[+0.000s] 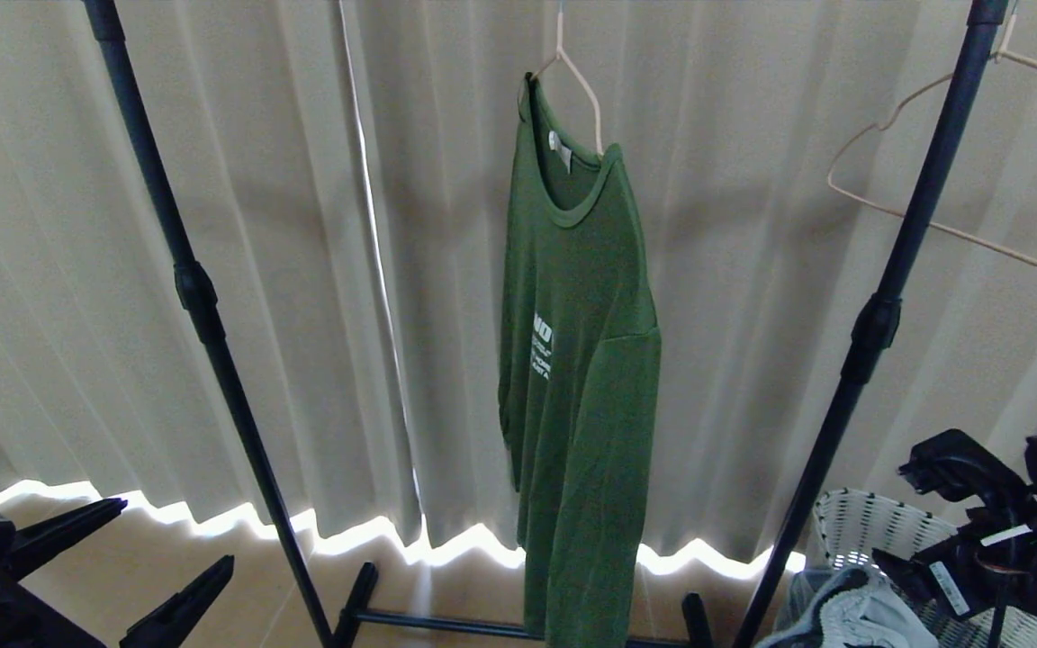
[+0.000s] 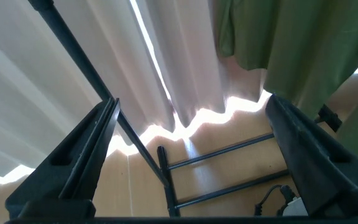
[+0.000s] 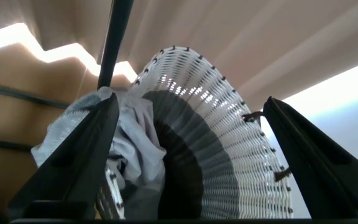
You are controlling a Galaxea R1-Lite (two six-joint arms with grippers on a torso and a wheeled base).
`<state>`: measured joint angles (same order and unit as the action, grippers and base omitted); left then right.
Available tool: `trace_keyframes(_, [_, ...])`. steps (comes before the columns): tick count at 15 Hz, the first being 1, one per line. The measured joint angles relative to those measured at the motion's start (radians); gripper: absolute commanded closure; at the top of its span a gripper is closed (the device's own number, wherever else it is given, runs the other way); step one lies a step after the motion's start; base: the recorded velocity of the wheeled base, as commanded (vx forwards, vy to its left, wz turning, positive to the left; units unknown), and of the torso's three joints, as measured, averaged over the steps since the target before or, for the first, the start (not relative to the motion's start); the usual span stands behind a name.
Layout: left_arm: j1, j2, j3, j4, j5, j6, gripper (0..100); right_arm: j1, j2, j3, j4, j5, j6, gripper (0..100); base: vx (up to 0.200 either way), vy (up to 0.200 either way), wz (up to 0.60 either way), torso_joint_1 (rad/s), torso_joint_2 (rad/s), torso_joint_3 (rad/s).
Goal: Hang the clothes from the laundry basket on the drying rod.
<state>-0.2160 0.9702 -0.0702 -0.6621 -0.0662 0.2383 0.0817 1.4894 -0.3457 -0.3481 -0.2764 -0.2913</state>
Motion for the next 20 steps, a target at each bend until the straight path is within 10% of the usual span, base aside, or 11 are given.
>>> trace_keyframes(5, [0.0, 0.013, 0.003, 0.0, -0.007, 0.001, 0, 0.047, 0.073, -0.211, 0.318, 0.001, 0.081, 0, 0.0, 0.0, 0.0, 0.0, 0.0, 0.0])
trace_keyframes(20, [0.0, 0.015, 0.006, 0.0, -0.02, 0.001, 0, 0.043, 0.279, -0.251, 0.322, -0.082, 0.118, 0, 0.0, 0.0, 0.0, 0.0, 0.0, 0.0])
